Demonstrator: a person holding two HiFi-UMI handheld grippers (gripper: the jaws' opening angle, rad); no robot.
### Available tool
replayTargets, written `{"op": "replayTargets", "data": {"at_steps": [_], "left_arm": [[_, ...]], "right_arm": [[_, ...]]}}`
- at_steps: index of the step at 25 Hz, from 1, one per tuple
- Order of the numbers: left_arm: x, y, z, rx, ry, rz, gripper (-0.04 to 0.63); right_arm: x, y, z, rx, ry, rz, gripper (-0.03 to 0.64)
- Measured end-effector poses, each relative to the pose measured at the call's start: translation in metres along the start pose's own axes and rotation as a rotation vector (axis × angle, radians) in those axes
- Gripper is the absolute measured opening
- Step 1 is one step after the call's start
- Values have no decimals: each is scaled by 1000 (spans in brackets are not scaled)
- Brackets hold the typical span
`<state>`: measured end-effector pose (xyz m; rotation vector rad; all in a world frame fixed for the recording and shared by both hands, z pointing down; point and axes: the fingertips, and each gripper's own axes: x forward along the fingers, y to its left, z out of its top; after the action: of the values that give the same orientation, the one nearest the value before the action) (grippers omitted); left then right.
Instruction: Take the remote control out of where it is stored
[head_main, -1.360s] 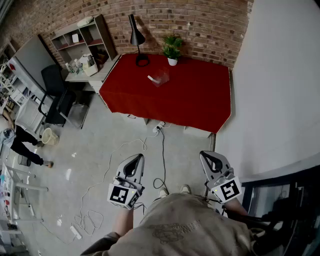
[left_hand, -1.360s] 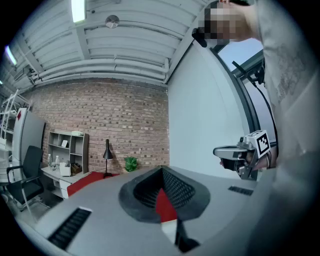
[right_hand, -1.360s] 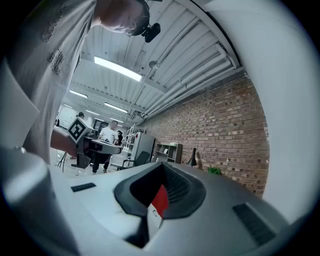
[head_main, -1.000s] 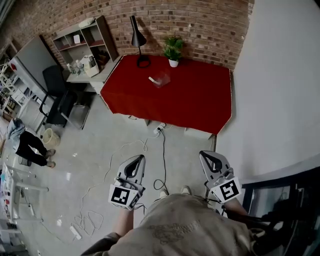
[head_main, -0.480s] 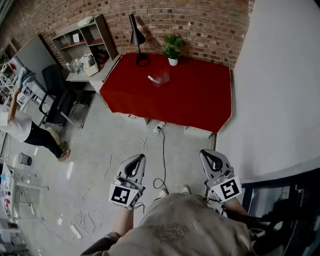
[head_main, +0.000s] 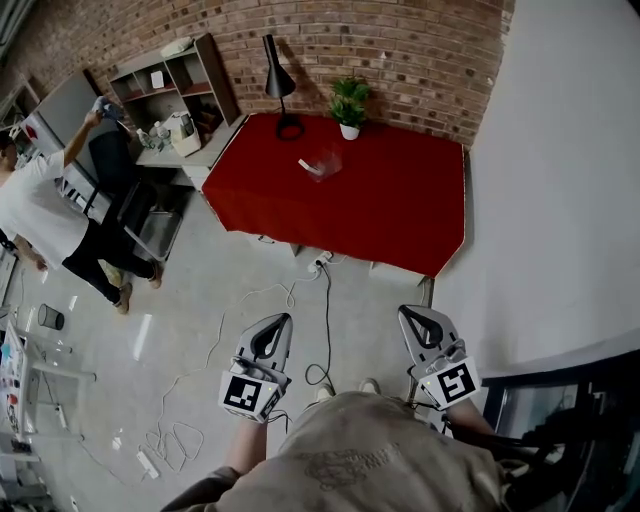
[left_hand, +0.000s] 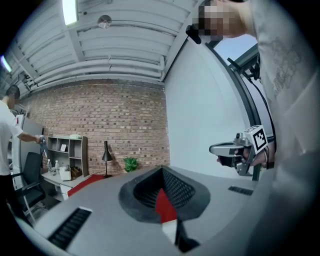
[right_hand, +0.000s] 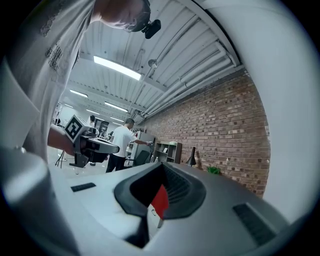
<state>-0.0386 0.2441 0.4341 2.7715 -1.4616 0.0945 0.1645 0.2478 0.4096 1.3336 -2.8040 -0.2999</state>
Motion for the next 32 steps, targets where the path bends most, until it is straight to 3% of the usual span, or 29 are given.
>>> {"op": "replayTargets", "data": {"at_steps": [18,20,23,27,32], "left_arm": [[28,-3,-10,-11,28,5,5],[31,-5,-12,-39,26,9,5],[36,-6,-10,-88,8,28,5],[41,-7,-15,-69,16,60,5],[48,-15,-22,-77,24,102,5]], "right_arm": [[10,-29,-16,8,37,7,12],[8,-33,-20,10,40,9,12],[4,-42,-25,26,40,13,12],[2,-46,-27,59,21,53,12],[-1,-53,-33,27,3,81,12]]}}
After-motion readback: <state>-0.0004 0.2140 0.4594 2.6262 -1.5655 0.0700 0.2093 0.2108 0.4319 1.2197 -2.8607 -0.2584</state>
